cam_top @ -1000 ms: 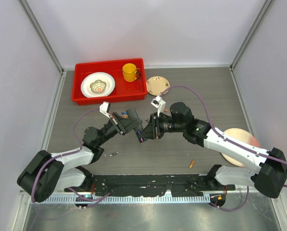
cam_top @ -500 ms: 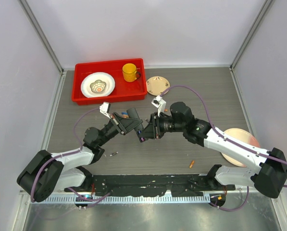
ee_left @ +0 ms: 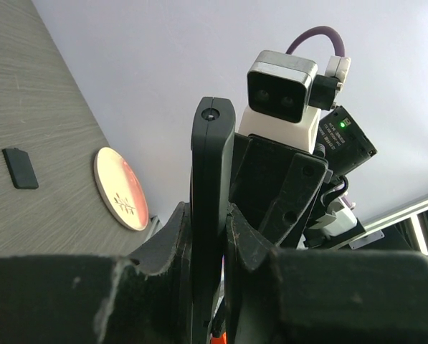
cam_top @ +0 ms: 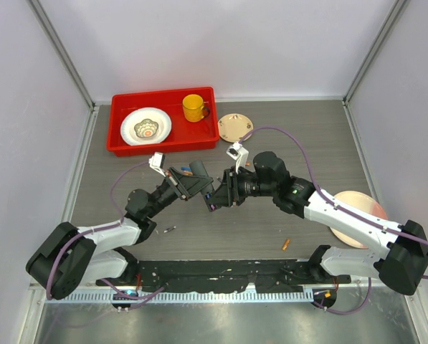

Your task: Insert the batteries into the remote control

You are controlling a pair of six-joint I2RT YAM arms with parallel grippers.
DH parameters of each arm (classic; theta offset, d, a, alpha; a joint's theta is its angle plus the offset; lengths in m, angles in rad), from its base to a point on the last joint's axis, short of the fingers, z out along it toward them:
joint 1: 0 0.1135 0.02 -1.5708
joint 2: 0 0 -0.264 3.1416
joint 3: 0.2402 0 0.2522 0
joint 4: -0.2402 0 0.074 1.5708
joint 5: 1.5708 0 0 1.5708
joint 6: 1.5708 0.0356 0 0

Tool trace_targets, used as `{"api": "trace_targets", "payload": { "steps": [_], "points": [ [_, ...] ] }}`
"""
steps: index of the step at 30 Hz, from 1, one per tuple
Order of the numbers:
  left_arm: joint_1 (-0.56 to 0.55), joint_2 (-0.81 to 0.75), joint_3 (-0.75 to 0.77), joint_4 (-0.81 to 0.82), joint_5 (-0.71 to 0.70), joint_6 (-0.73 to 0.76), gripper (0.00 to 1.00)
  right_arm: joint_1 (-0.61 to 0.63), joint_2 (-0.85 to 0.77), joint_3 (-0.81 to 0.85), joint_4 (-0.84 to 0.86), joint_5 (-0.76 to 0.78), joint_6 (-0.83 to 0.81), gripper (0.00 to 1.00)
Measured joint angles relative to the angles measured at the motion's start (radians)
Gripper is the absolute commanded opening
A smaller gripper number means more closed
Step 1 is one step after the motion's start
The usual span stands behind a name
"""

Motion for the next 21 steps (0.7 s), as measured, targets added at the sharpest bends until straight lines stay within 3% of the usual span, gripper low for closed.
{"api": "trace_targets", "payload": {
  "steps": [9,21],
  "points": [
    [-0.01,0.0,0.0,0.002,-0.012,0.0,0.0,0.0,0.0,0.0,-0.012,0.026,0.001,0.52],
    [-0.012,-0.001,0.0,0.016,-0.012,0.011,0.0,-0.019,-0.029,0.007,-0.038,0.046,0.005,0.56]
  ]
}}
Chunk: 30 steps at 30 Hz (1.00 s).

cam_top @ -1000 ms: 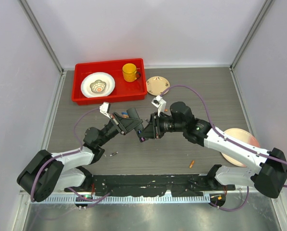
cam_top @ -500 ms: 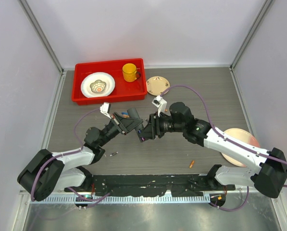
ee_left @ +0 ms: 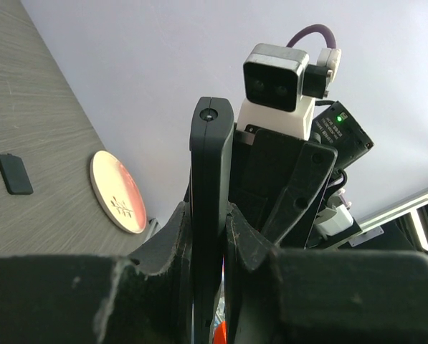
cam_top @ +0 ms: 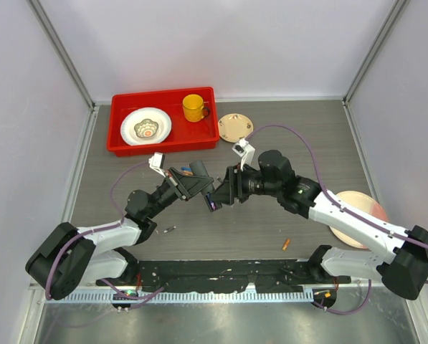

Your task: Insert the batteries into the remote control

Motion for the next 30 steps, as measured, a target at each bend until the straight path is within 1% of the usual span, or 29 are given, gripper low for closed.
{"api": "trace_targets", "payload": {
  "steps": [6,12,19,30],
  "points": [
    [0.0,-0.005,0.0,0.001,0.0,0.013,0.0,-0.022,-0.036,0.018,-0.018,0.008,-0.002,0.56],
    [0.0,-0.005,0.0,0.001,0.0,0.013,0.0,-0.023,-0.035,0.021,-0.029,0.008,-0.004,0.55],
    [0.0,-0.005,0.0,0.001,-0.003,0.013,0.0,-0.023,-0.028,0.021,-0.029,0.0,-0.004,0.49],
    [0.0,-0.014,0.002,0.0,-0.005,0.016,0.0,-0.023,-0.018,0.019,-0.048,0.002,-0.023,0.48]
  ]
}}
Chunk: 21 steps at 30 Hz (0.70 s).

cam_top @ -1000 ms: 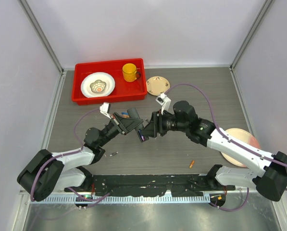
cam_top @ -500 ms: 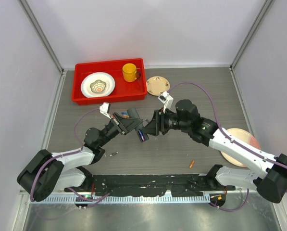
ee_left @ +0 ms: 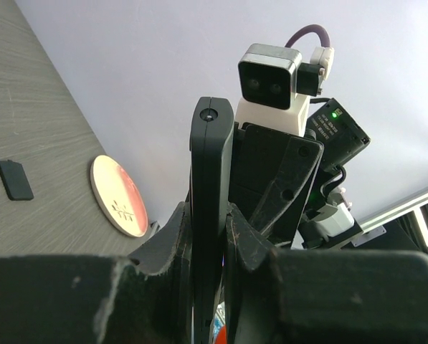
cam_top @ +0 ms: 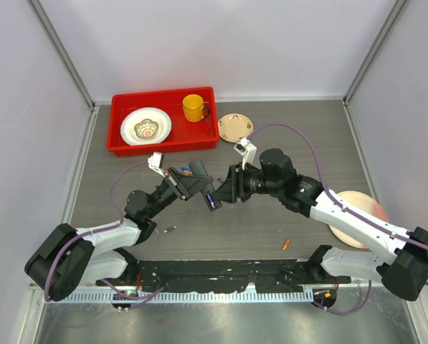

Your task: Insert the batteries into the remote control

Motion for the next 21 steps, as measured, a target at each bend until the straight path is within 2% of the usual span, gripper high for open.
{"api": "trace_targets", "payload": {
  "steps": [21],
  "points": [
    [0.0,0.0,0.002,-0.025,-0.035,0.001,0.0,0.0,0.028,-0.006,0.031,-0.005,0.002,0.48]
  ]
}}
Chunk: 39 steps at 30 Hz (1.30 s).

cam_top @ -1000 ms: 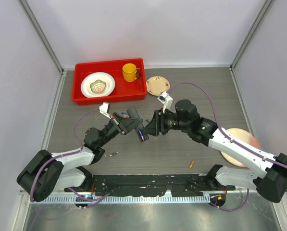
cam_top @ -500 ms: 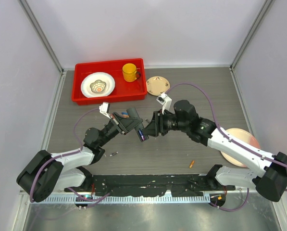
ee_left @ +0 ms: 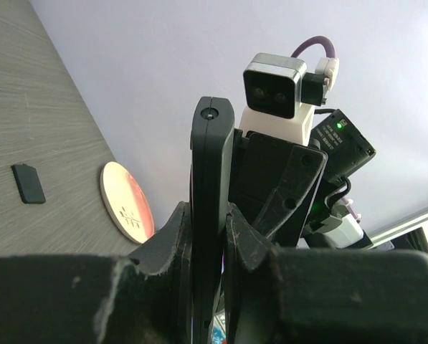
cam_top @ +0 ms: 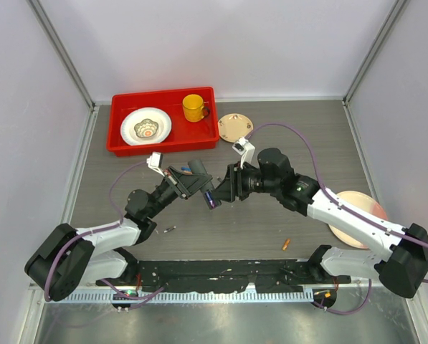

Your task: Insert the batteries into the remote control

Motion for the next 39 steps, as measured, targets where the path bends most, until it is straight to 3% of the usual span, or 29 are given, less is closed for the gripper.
{"api": "trace_targets", "payload": {
  "steps": [13,25,31,39],
  "points": [
    [0.0,-0.005,0.0,-0.02,-0.026,0.018,0.0,0.011,0.016,0.002,0.016,0.015,0.001,0.52],
    [0.0,-0.027,-0.002,0.016,-0.047,0.02,0.0,-0.038,-0.059,0.076,-0.149,0.079,-0.064,0.55],
    [0.006,-0.064,-0.015,-0.06,-0.032,0.022,0.0,-0.066,-0.069,0.069,-0.214,0.356,-0.089,0.5],
    [0.014,-0.262,-0.082,-0.299,0.023,0.07,0.0,-0.069,0.201,0.003,-0.233,0.615,-0.144,0.56]
  ]
}}
